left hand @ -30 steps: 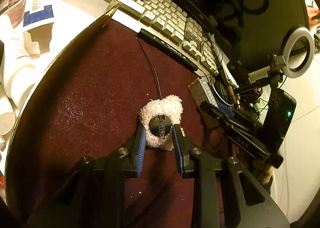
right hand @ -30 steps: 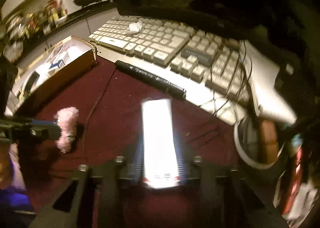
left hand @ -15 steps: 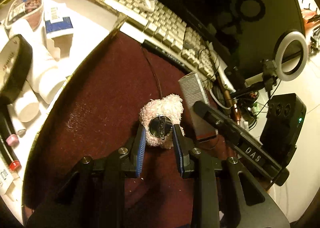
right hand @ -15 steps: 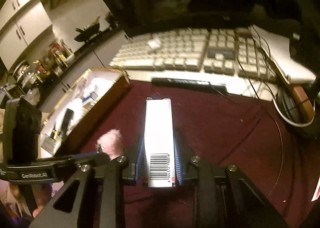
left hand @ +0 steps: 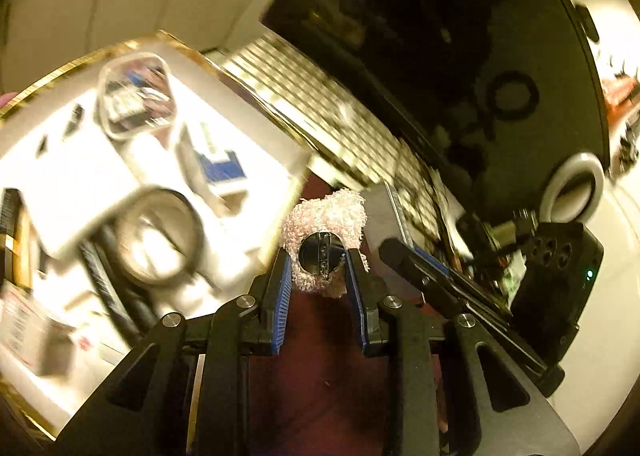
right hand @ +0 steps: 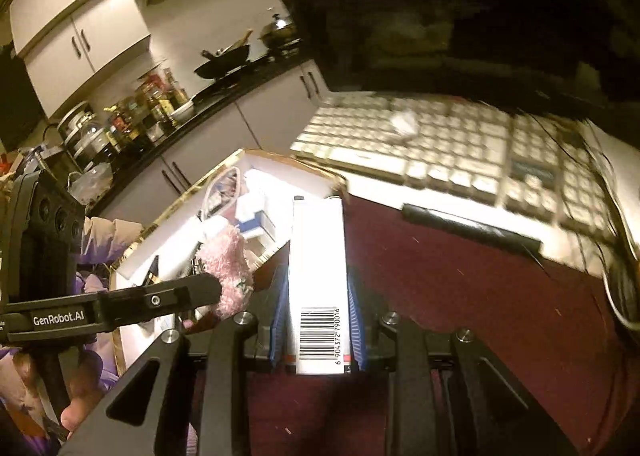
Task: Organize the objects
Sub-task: 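Carry the pom-pom and white box into the tray and open both tools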
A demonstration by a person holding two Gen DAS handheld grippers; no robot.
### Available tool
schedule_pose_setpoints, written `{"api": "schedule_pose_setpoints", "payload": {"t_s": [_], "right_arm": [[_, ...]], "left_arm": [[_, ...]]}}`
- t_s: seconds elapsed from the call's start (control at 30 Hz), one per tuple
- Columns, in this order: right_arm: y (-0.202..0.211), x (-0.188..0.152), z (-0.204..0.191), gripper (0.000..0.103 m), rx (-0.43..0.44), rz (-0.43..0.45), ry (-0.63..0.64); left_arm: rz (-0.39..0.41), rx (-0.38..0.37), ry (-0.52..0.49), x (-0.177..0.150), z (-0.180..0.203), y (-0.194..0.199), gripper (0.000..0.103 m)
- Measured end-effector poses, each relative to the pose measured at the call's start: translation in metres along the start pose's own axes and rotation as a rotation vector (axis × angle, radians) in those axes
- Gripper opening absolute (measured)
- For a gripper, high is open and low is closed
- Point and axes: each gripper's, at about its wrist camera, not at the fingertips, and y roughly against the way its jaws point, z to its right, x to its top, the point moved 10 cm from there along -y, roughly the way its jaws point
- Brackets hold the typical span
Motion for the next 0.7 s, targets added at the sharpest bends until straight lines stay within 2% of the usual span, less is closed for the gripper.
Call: {"api": "schedule_pose_setpoints", "payload": {"t_s": [0.2,0.4,0.7], "right_arm": [[-0.022,0.02,-0.021,0.026,-0.006,-0.021,0.065],[-0.057,0.041,-0.018,0.026,0.01,-0.058,0.041],[-0.105,0.059,-0.029,0.026,0.032,-0.102,0.054]], "left_arm": [[0.048,0.101,0.063,0.03,-0.036,0.008,0.026],[0.075,0.161,0.109,0.059,-0.063,0.017,0.026],[0.097,0.246,0.194,0.074,-0.11,0.034,0.025]]}}
